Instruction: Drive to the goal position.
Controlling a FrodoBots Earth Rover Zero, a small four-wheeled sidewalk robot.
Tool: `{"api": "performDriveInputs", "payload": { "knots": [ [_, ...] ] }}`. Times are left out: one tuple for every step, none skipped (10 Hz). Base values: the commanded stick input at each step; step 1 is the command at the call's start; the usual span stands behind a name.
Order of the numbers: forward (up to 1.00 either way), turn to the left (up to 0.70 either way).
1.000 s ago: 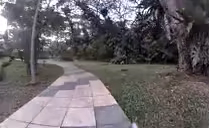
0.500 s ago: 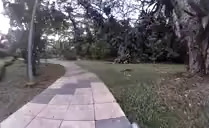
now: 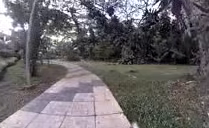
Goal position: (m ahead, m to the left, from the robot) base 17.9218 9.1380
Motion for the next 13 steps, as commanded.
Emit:
{"api": "performDriveInputs", "payload": {
  "knots": [
    [0.70,0.14],
    [0.70,0.14],
    [0.70,0.14],
    [0.70,0.14],
    [0.70,0.14],
    [0.70,0.14],
    [0.70,0.14],
    [0.70,0.14],
    [0.70,0.14],
    [0.70,0.14],
    [0.70,0.14],
    [0.70,0.14],
    [0.70,0.14]
  ]
}}
